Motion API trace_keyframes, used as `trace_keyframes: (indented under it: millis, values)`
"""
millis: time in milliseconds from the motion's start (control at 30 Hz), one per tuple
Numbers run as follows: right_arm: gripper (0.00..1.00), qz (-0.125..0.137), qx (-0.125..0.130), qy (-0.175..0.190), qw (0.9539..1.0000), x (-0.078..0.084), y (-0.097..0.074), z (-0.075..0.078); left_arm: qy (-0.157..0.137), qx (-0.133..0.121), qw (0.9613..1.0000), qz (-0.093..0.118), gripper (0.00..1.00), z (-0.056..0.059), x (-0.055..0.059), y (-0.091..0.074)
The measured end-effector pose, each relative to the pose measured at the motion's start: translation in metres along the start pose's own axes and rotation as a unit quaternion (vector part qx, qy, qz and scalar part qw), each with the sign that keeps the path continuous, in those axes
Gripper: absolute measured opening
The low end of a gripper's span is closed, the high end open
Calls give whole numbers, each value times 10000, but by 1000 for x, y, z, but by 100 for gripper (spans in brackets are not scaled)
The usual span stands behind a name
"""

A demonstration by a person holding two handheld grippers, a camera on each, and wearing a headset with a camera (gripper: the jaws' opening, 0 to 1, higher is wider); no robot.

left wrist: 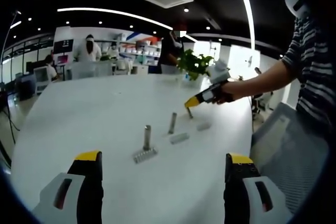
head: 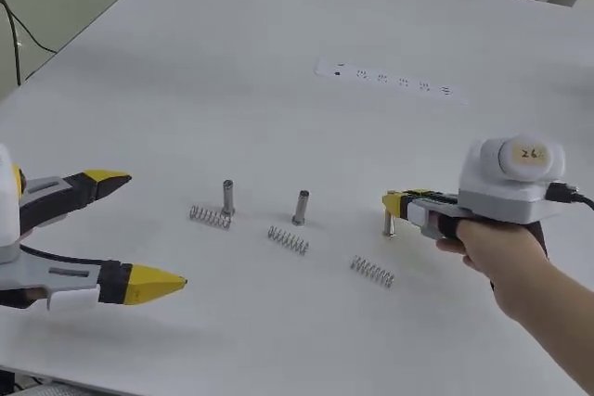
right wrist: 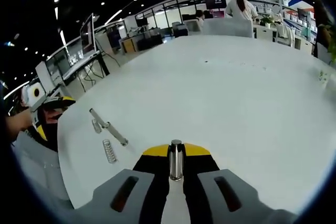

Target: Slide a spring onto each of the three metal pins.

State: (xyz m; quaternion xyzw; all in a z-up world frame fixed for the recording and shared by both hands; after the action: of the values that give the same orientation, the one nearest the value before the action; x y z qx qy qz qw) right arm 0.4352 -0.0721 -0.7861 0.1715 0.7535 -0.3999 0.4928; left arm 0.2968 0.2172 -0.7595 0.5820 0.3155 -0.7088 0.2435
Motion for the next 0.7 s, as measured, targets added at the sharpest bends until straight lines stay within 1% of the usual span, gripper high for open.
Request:
trace_keyframes:
  millis: [233, 300, 567, 700]
  values:
    - [5, 8, -44, -186, 9998, -1, -3, -4, 4, -4, 10000, 14, 94, -1, -2, 0]
    - [5, 23, -70, -235, 9997, -2, -2, -3, 10, -3, 10000, 9, 94, -1, -2, 0]
    - [5, 46, -84, -262, 9996, -1, -4, -7, -16, 3, 10000, 10, 93, -2, -2, -1]
    - [5, 36, -95, -360, 9993, 0, -5, -9, -21, -2, 10000, 14, 93, -2, -3, -2]
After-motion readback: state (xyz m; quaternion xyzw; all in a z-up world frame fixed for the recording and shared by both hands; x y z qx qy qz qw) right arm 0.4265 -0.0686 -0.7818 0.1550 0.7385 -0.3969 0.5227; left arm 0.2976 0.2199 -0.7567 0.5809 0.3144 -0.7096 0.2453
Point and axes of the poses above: the centre of the closed fingertips' face, and the gripper's own axes: y roughly forward along the fingers, z roughly to its right, x roughly out of its underside, the point moved 5 cm from there along -y, roughly backward along the fingers, and after that the axes turned 10 degrees about z, right-handed, at the moved point
